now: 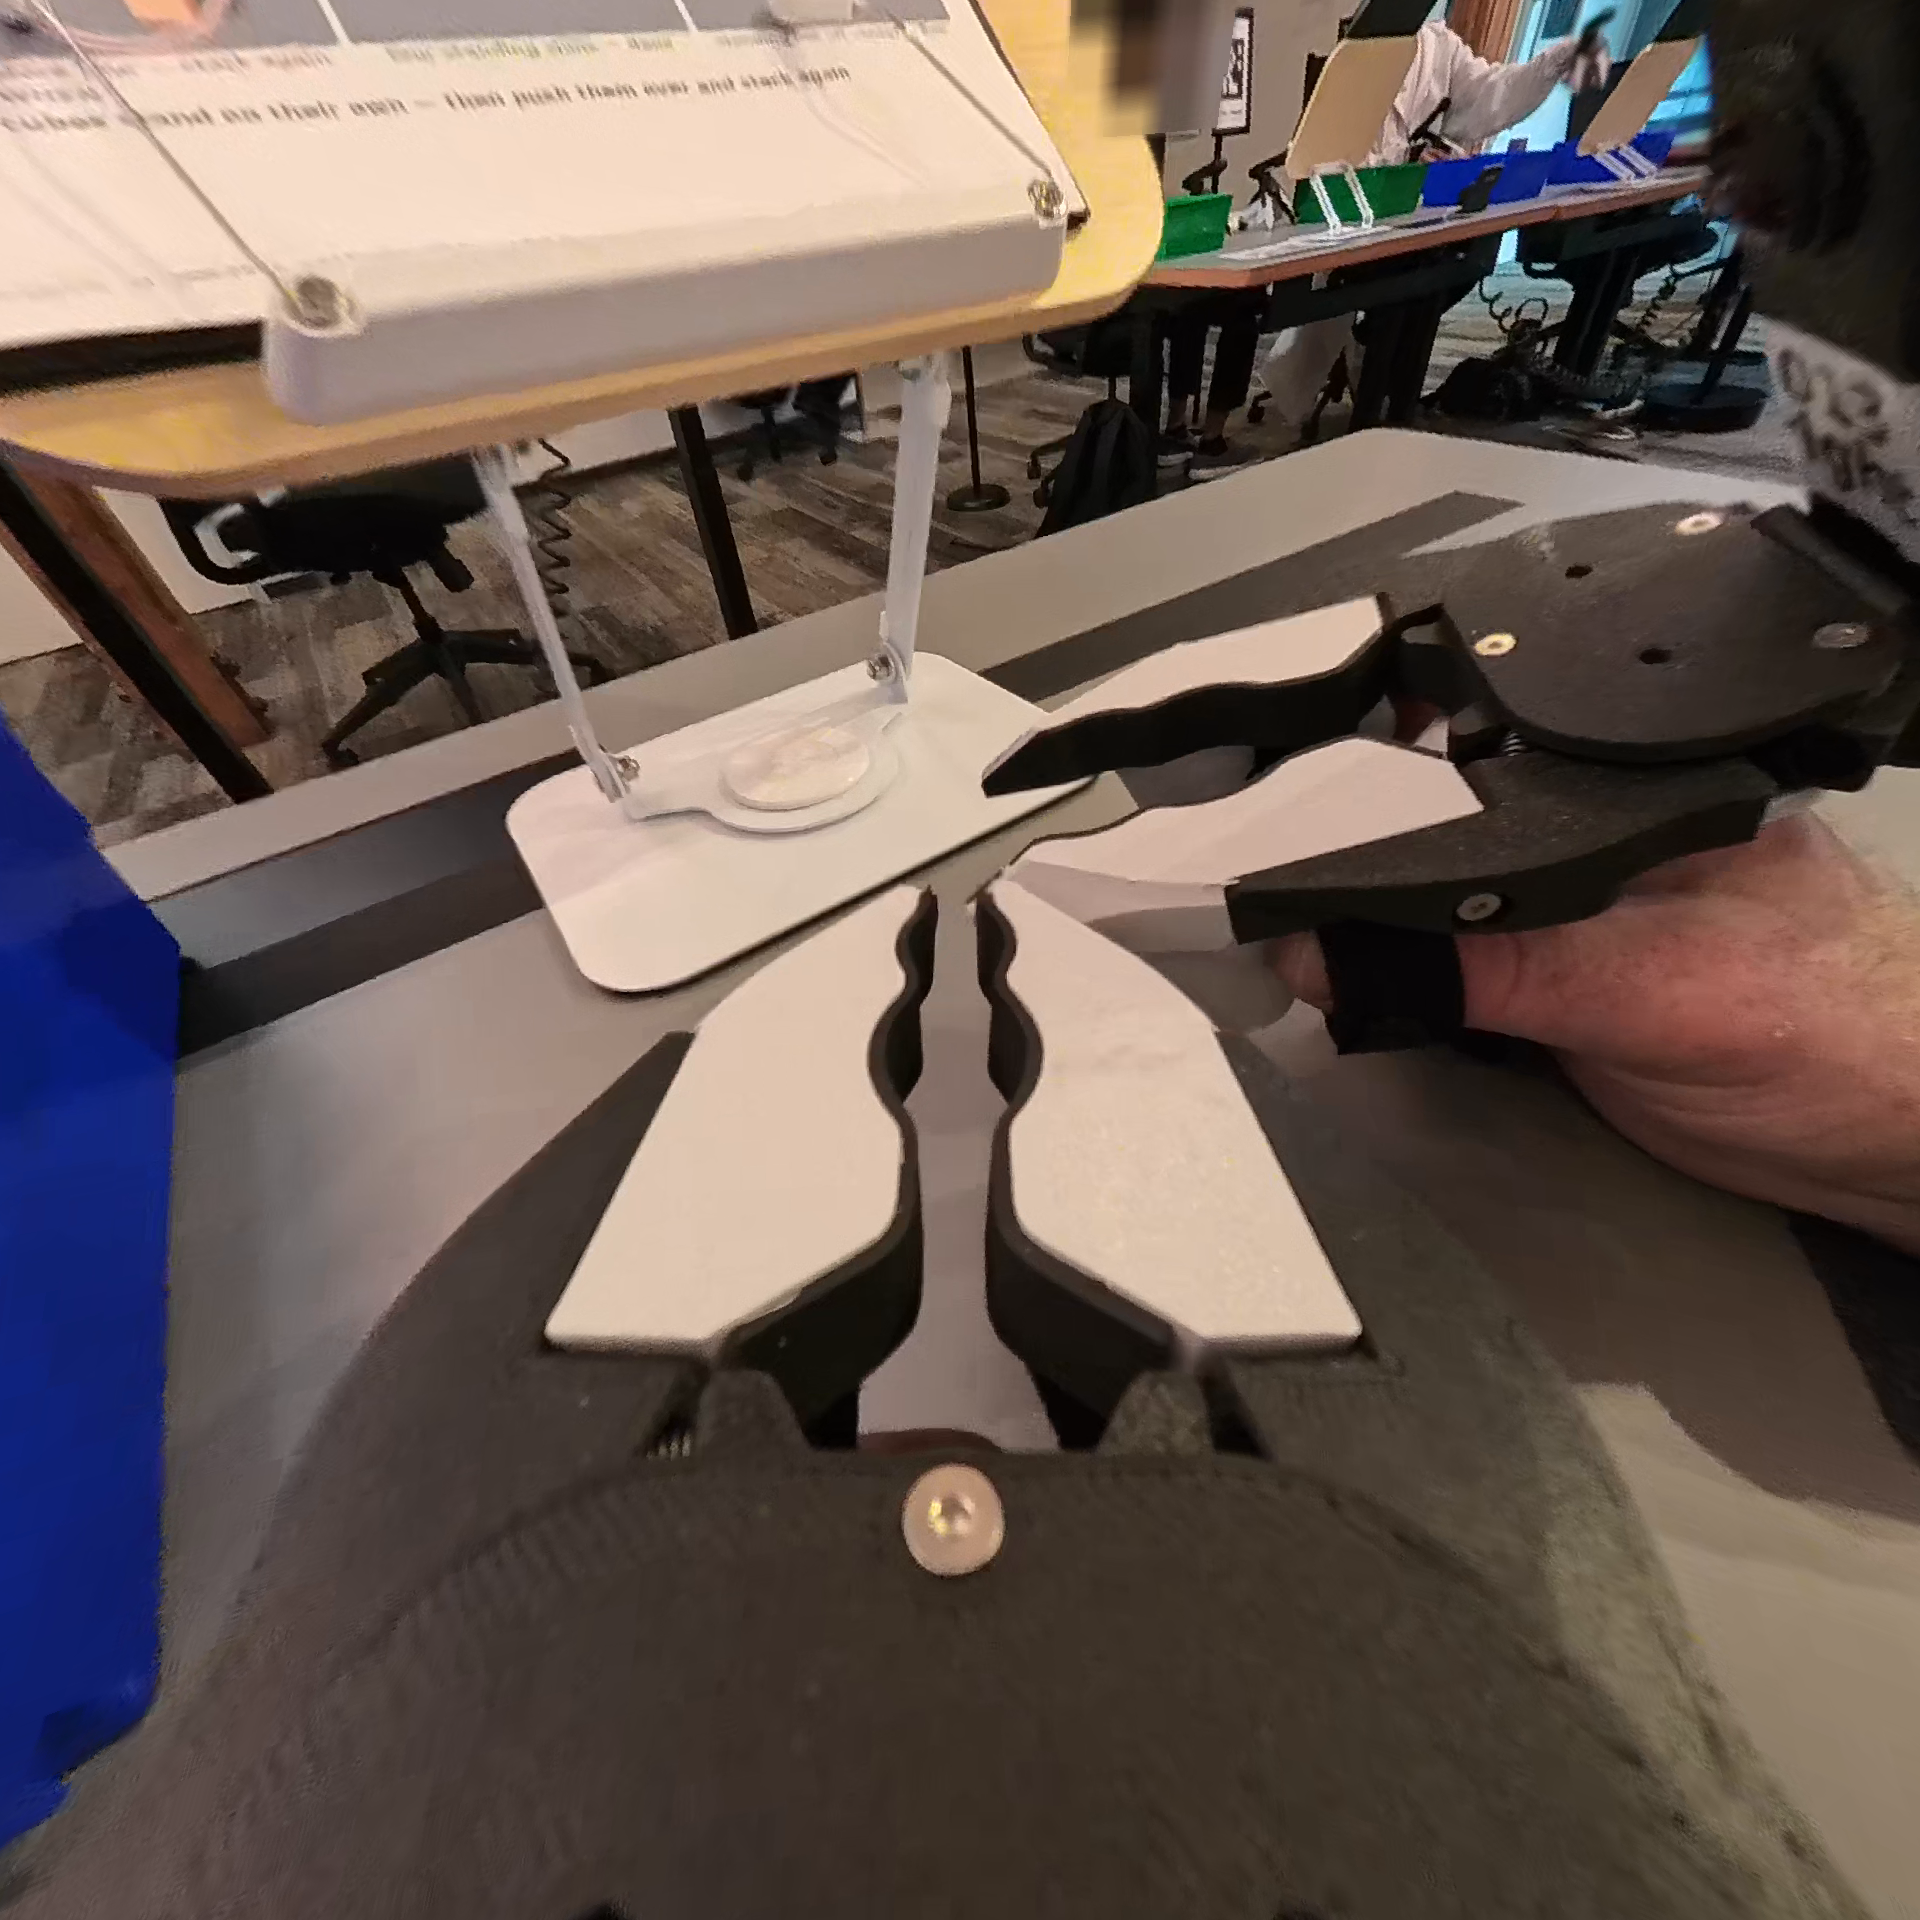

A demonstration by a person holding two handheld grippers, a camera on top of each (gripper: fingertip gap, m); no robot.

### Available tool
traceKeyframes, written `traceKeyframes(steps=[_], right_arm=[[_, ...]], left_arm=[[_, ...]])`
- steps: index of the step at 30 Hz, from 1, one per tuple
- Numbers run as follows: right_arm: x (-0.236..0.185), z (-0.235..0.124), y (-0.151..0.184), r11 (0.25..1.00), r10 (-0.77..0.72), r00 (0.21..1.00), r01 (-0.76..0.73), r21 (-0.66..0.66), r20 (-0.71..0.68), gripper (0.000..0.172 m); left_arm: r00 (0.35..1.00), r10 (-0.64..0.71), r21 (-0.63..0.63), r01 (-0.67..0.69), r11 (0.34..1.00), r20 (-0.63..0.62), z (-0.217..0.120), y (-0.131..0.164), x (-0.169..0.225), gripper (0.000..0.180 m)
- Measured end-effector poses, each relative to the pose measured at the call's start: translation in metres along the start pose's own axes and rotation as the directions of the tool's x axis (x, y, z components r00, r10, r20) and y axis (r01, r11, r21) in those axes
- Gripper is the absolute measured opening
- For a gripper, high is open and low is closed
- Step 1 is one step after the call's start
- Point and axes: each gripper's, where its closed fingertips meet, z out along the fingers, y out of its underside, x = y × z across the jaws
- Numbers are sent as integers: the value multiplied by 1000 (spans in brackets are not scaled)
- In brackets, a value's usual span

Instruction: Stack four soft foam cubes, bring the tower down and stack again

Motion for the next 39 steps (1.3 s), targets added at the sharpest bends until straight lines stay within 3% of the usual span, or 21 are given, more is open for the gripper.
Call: traceKeyframes(steps=[4,7,11,14,18,23,28,34,39], right_arm=[[1,-1,-1,1000,14,1000,-14,10,4,40],[1,-1,-1,1000,18,1000,-18,11,7,39],[1,-1,-1,1000,17,1000,-17,8,12,40],[0,0,-1,1000,12,1000,-12,4,14,40],[-1,2,1,1000,7,1000,-7,-5,16,40],[-2,2,1,1000,1,1000,-1,-8,18,40],[-2,3,2,1000,-1,1000,1,-14,22,40],[-3,3,2,1000,-2,1000,2,-16,24,40],[-3,4,3,1000,-4,1000,5,-20,26,40]], left_arm=[[993,99,45,-101,994,61,-19,-23,-6,7],[977,166,110,-181,977,134,-45,-56,-19,8],[922,193,127,-247,961,335,-95,-93,-74,23],[905,155,79,-202,976,396,-126,-104,-119,30],[910,190,-148,-144,978,369,-133,-85,-167,38],[931,259,-474,-112,874,258,-118,-34,-209,35],[968,187,-793,18,609,166,-118,41,-234,48],[981,191,-887,-54,459,40,-116,66,-250,38],[966,158,-905,-247,347,-204,-116,78,-243,45]])
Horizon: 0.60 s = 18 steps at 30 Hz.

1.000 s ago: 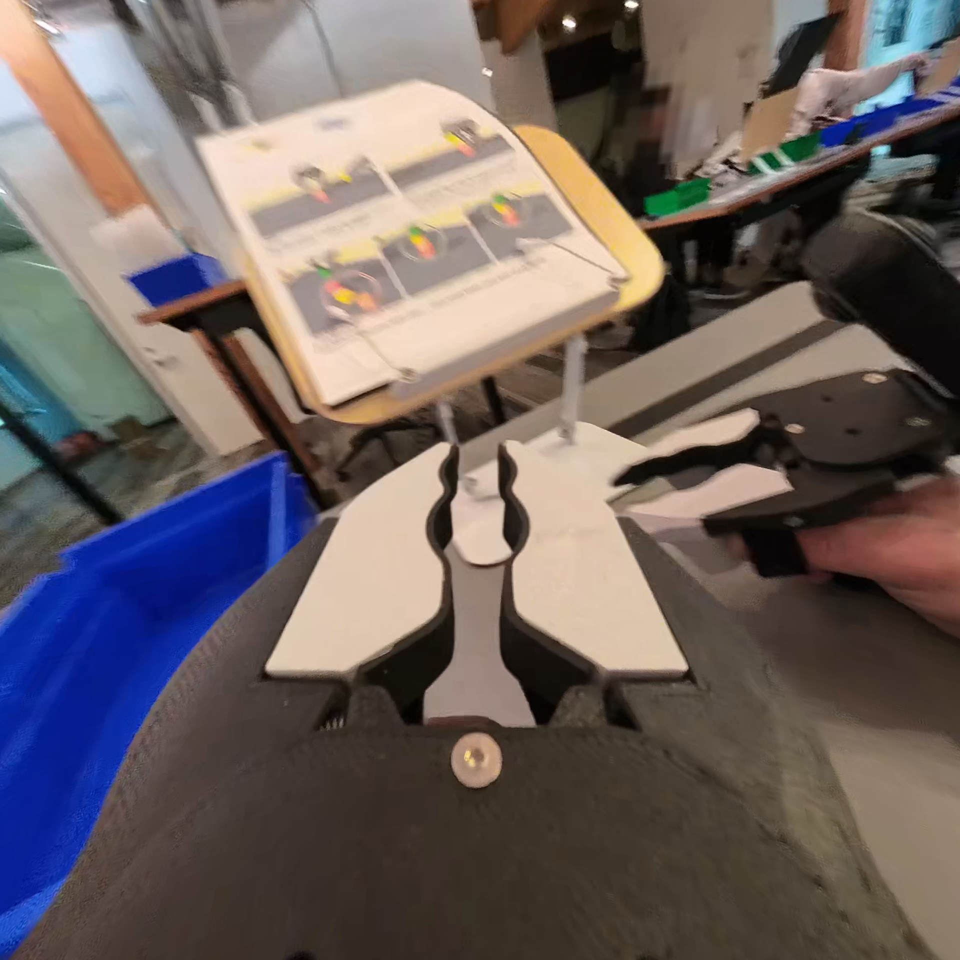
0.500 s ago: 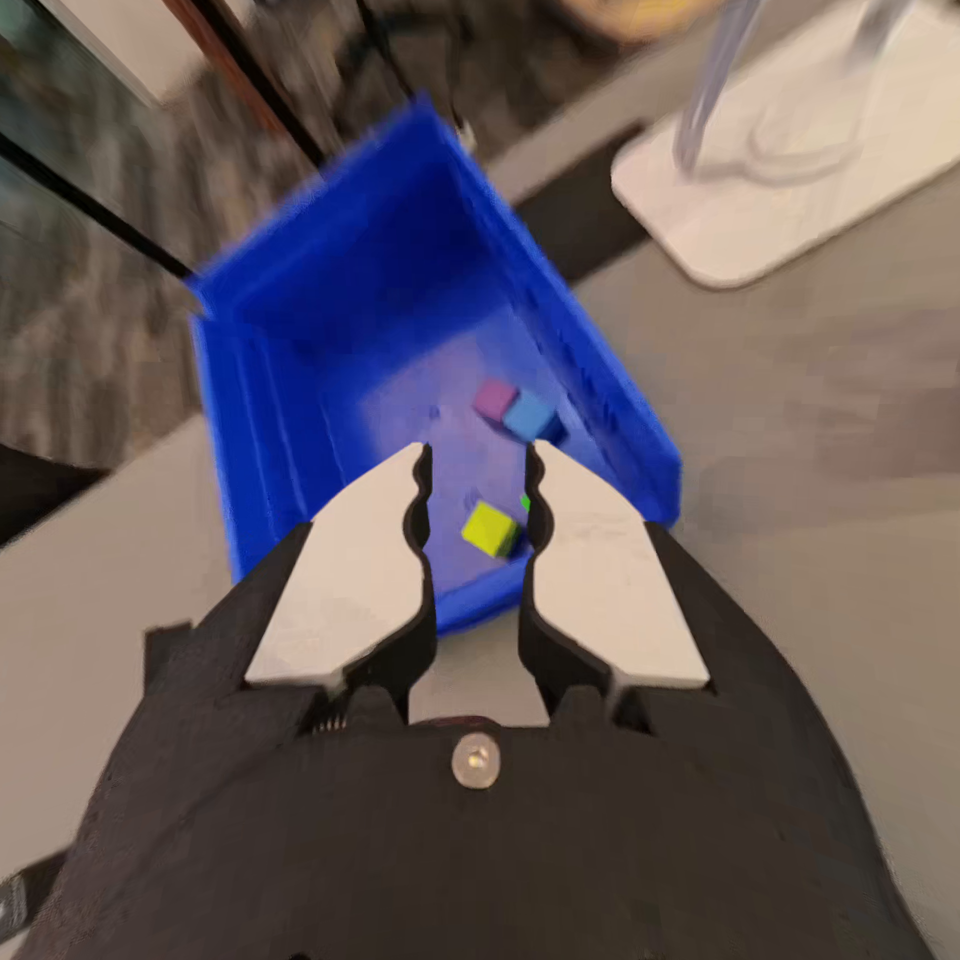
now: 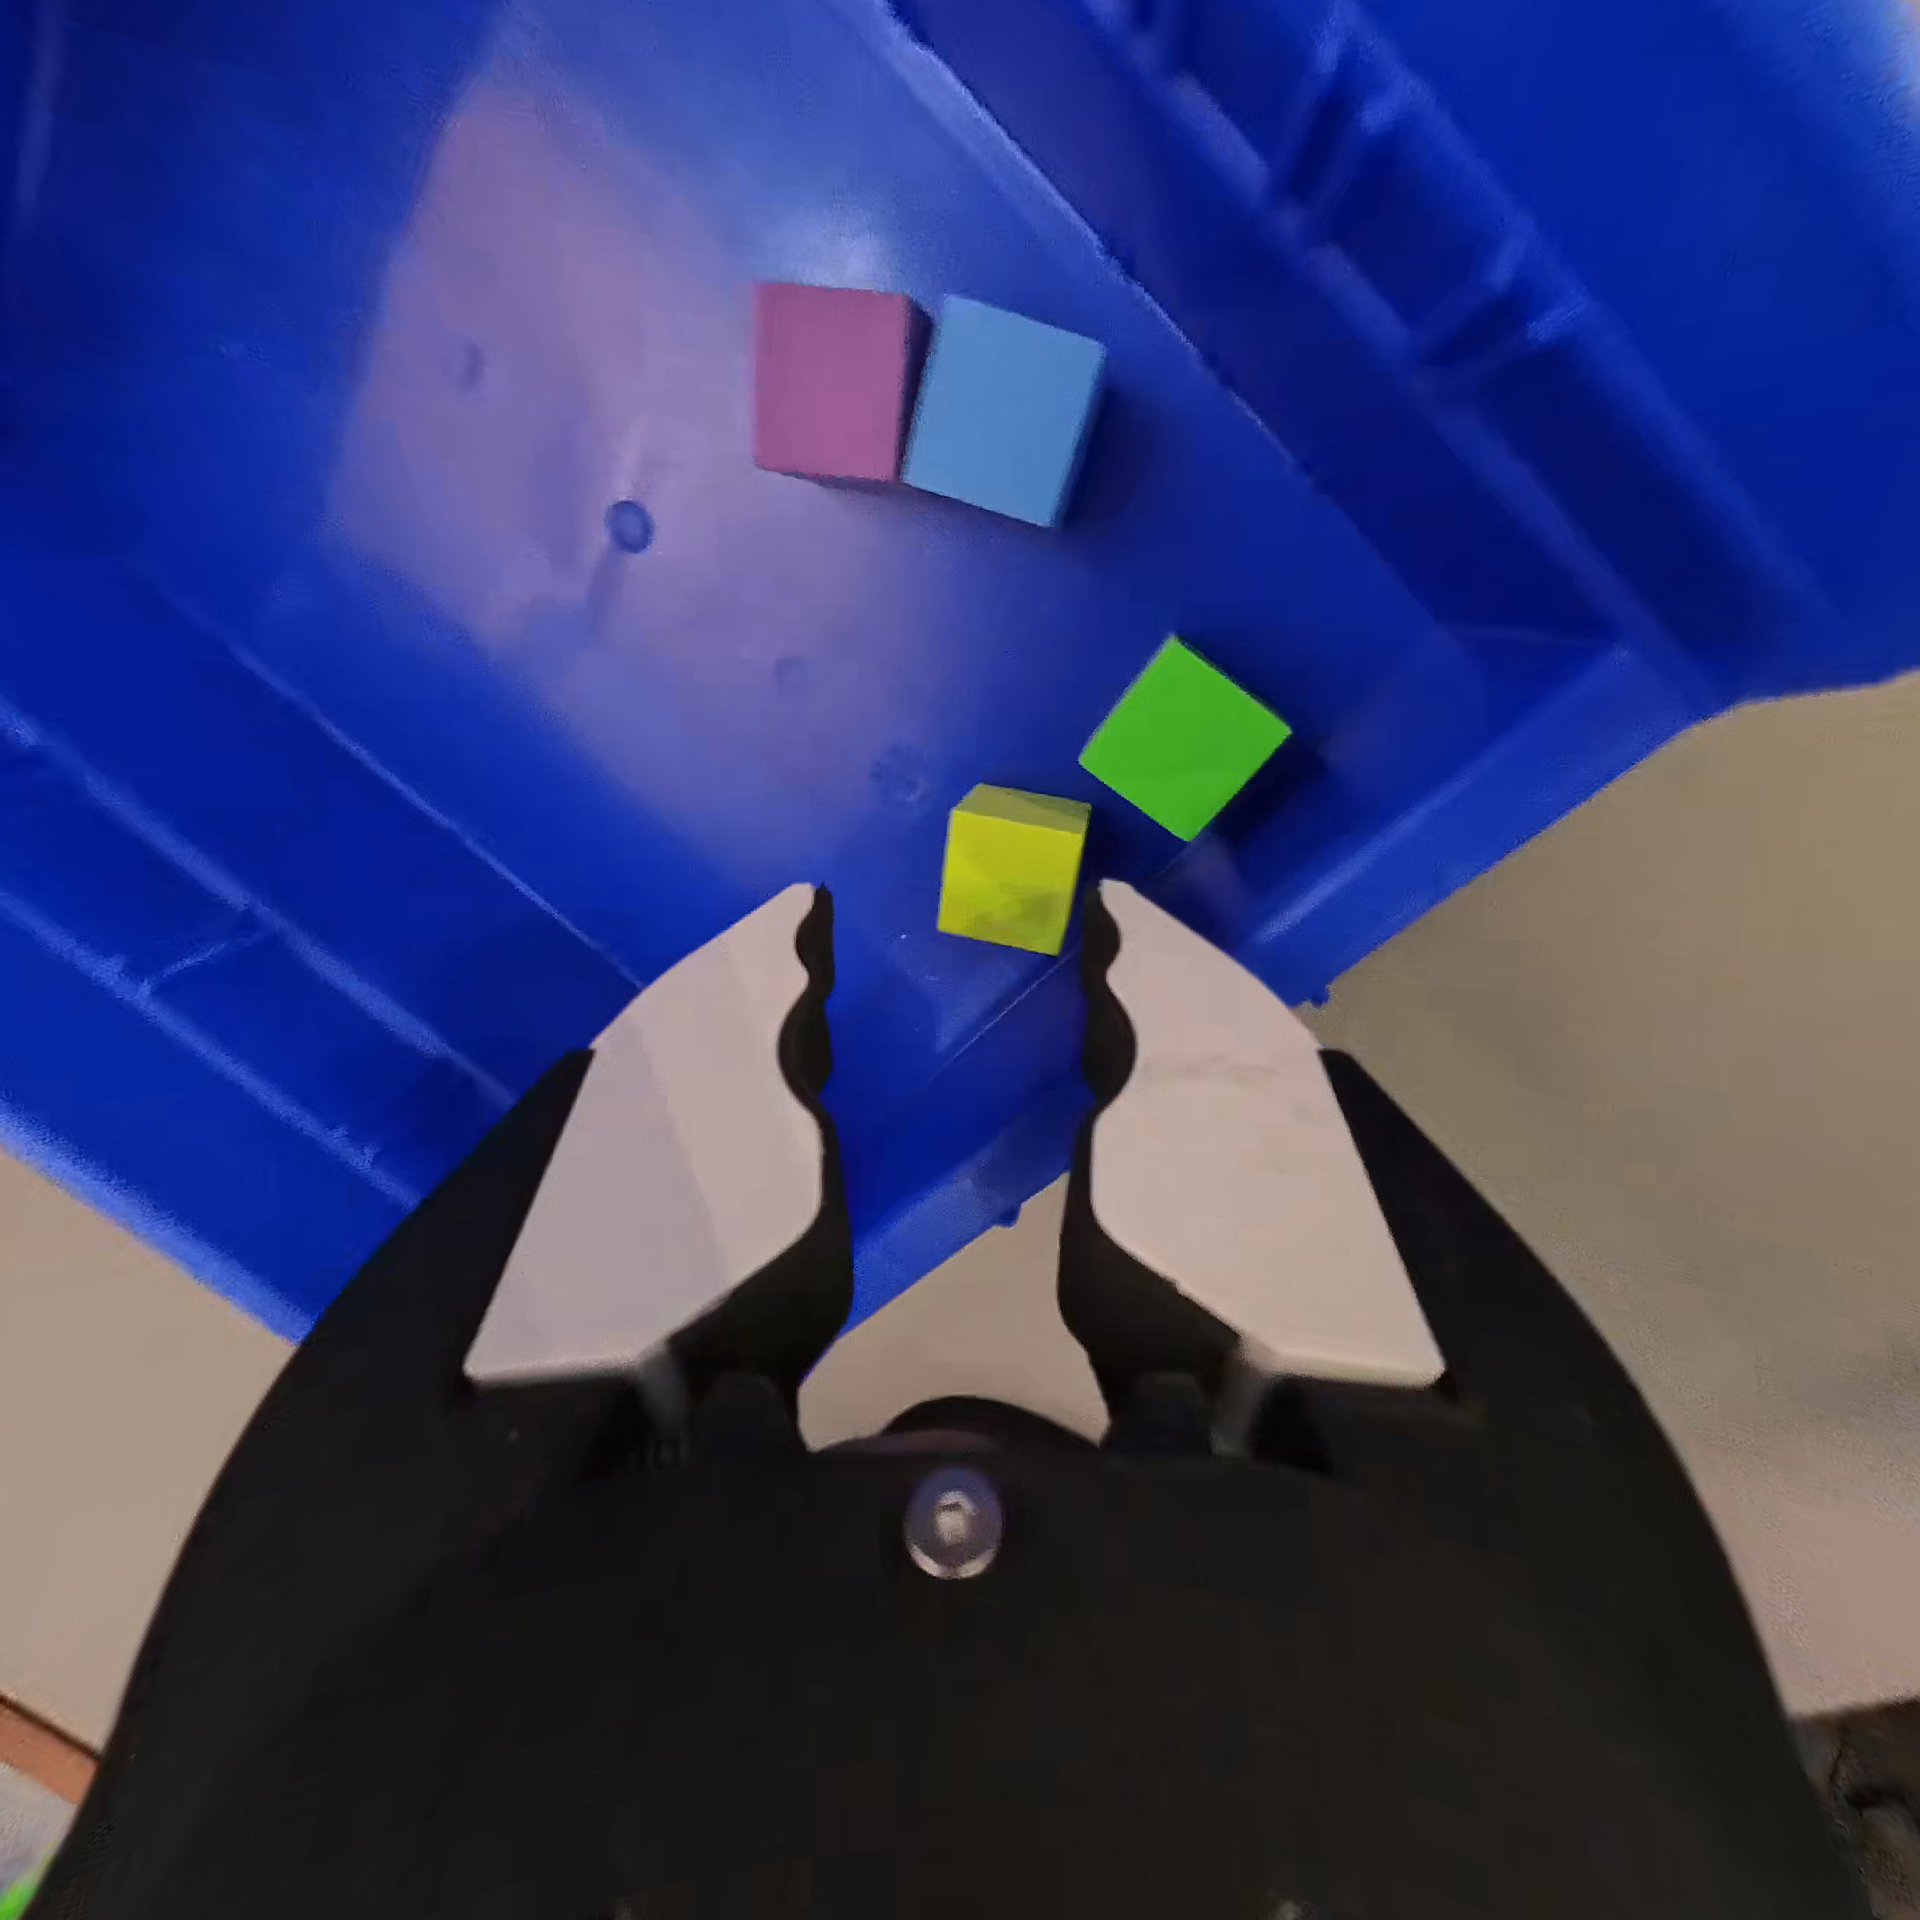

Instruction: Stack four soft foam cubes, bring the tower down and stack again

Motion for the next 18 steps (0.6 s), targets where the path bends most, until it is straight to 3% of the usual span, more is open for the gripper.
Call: traceKeyframes(steps=[4,10,14,18], right_arm=[[-1,1,1,1000,-4,1000,4,-4,1,40],[-1,1,1,1000,-7,1000,7,-7,2,40],[-1,1,1,1000,-6,1000,6,-9,3,40],[-1,1,1,1000,-3,1000,3,-5,3,40]], left_arm=[[994,81,-21,-83,996,-71,8,-3,6,41],[987,88,-86,-100,991,-131,20,-2,9,27],[985,106,-92,-119,989,-134,21,-3,9,26],[993,114,-98,-117,988,-35,16,3,-4,25]])
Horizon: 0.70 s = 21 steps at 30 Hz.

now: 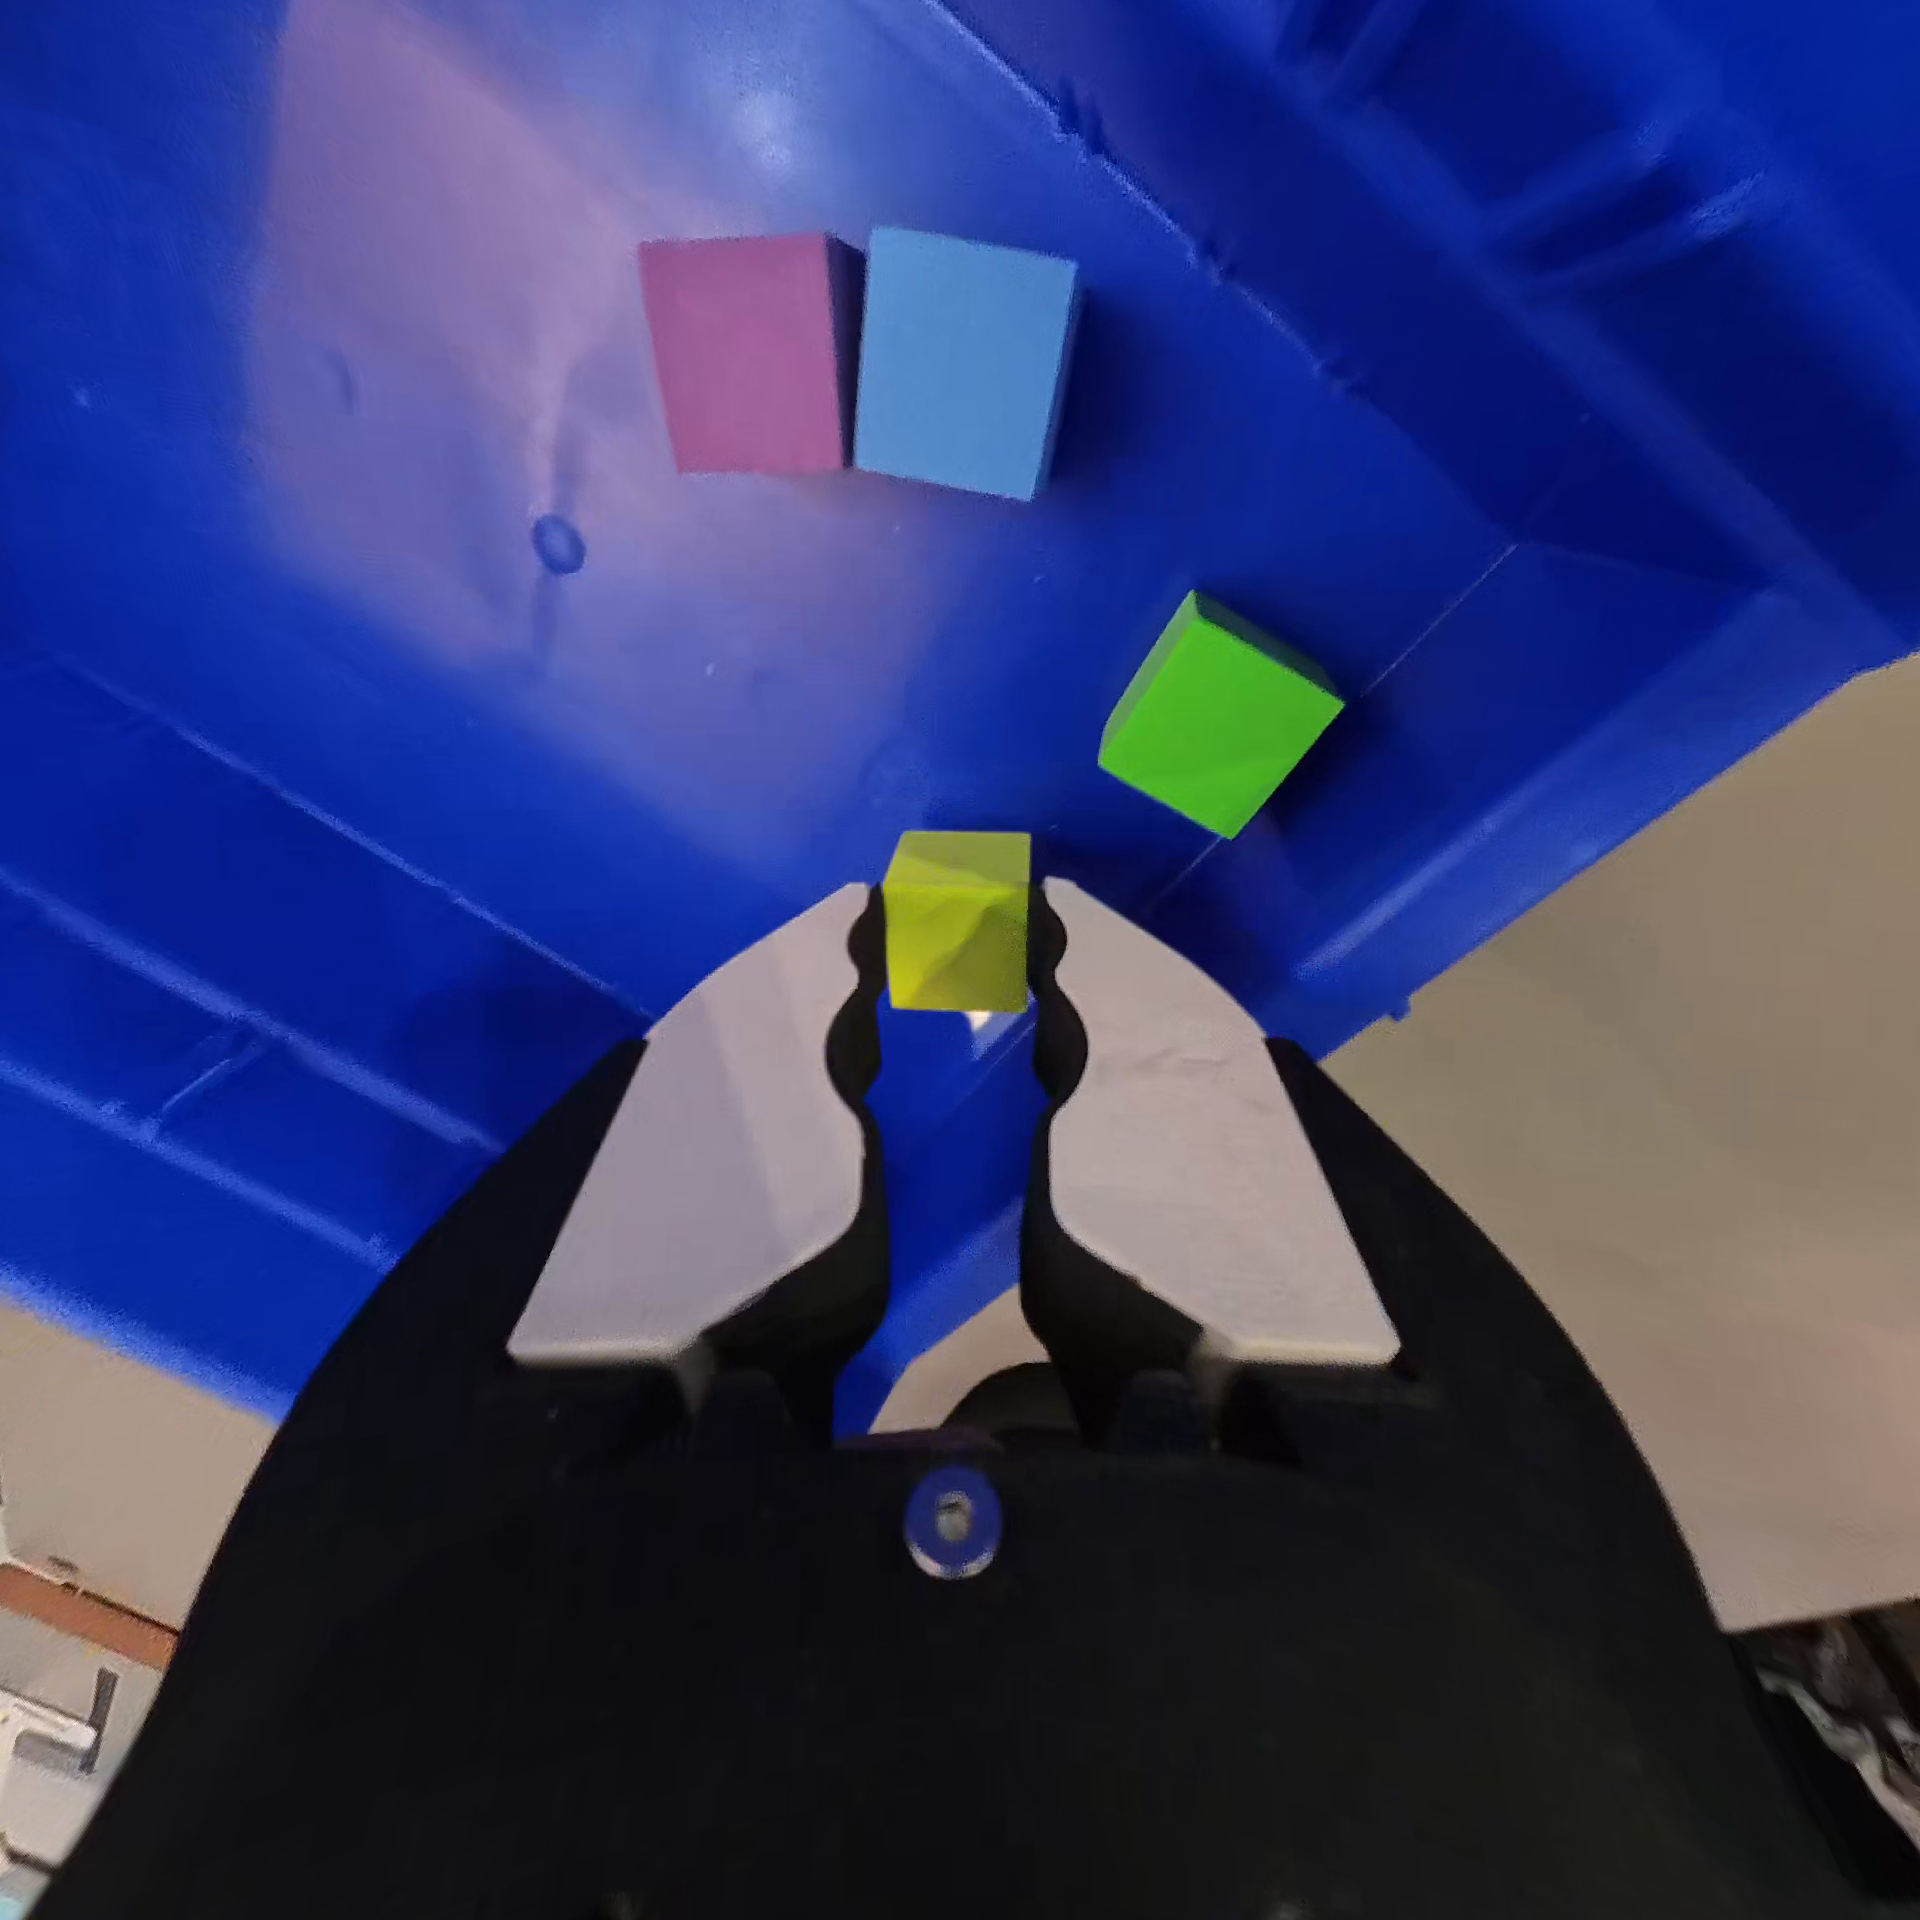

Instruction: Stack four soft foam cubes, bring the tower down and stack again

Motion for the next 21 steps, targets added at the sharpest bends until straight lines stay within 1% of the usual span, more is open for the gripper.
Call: traceKeyframes(steps=[2,6,10,12,14,16,18,21], right_arm=[[0,0,0,1000,3,1000,-3,3,0,40],[2,-1,-2,1000,13,1000,-13,12,-3,40],[5,-4,-5,998,44,999,-44,36,-1,40],[8,-6,-6,996,65,998,-65,53,1,39],[10,-8,-8,994,86,996,-86,68,5,39],[13,-10,-10,992,97,995,-97,83,3,39],[16,-11,-10,989,119,993,-120,88,19,40],[23,-14,-10,983,152,988,-154,100,26,40]], left_arm=[[999,-27,81,24,996,35,-18,-5,-1,25],[994,-53,285,23,958,100,-74,-19,14,25],[986,-14,418,-58,907,167,-119,-40,52,25],[987,27,496,-103,862,157,-131,-60,82,25],[987,75,555,-144,819,144,-134,-83,113,25],[986,126,604,-168,779,112,-128,-109,145,25],[981,184,644,-179,744,61,-116,-133,176,25],[962,271,692,-176,700,-29,-91,-160,216,25]])
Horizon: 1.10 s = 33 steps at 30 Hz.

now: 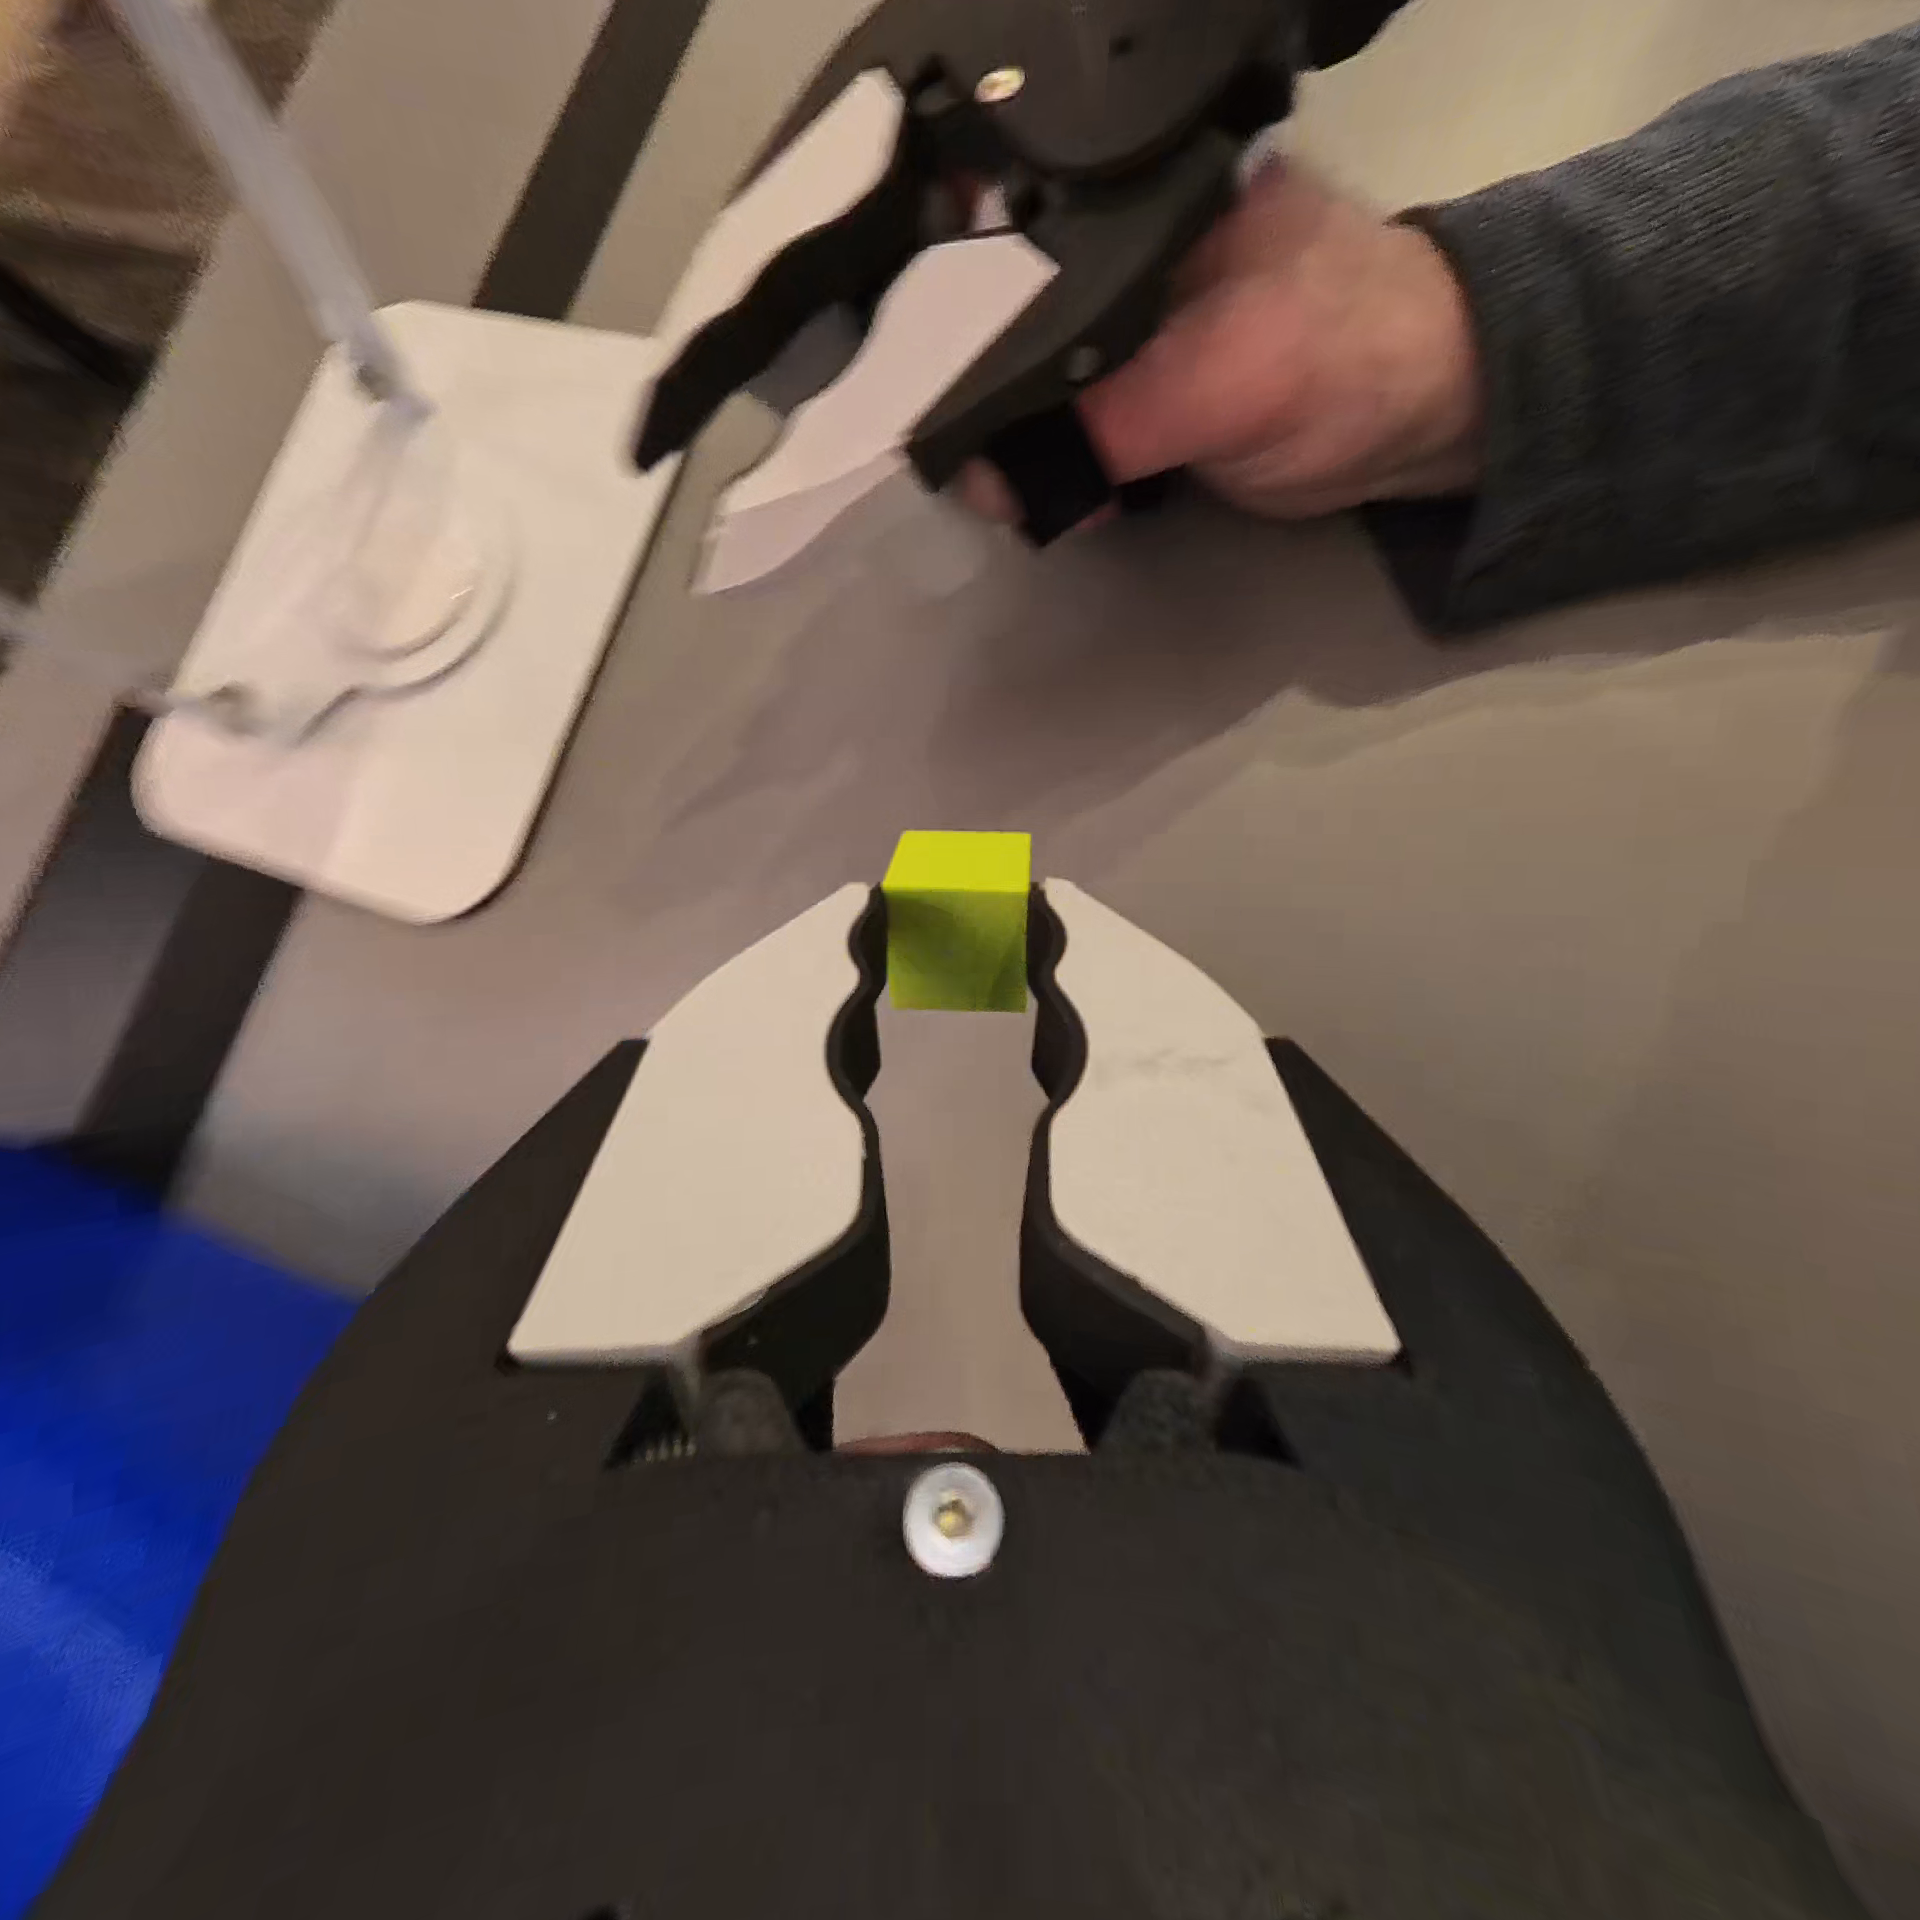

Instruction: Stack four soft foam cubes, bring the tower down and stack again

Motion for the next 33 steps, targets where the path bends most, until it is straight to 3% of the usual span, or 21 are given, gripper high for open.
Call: traceKeyframes(steps=[8,12,30,33], right_arm=[[14,-5,-1,1000,28,999,-28,13,-17,38],[14,-5,-1,1000,30,999,-30,9,-15,38],[12,-3,1,1000,5,1000,-6,-10,-17,38],[12,-3,1,1000,6,1000,-6,-10,-17,38]], left_arm=[[979,-22,137,50,989,-201,71,-8,40,25],[974,-32,85,52,995,-224,90,8,46,25],[971,-34,42,45,998,-236,83,30,46,26],[974,-23,40,33,999,-226,81,32,47,36]])
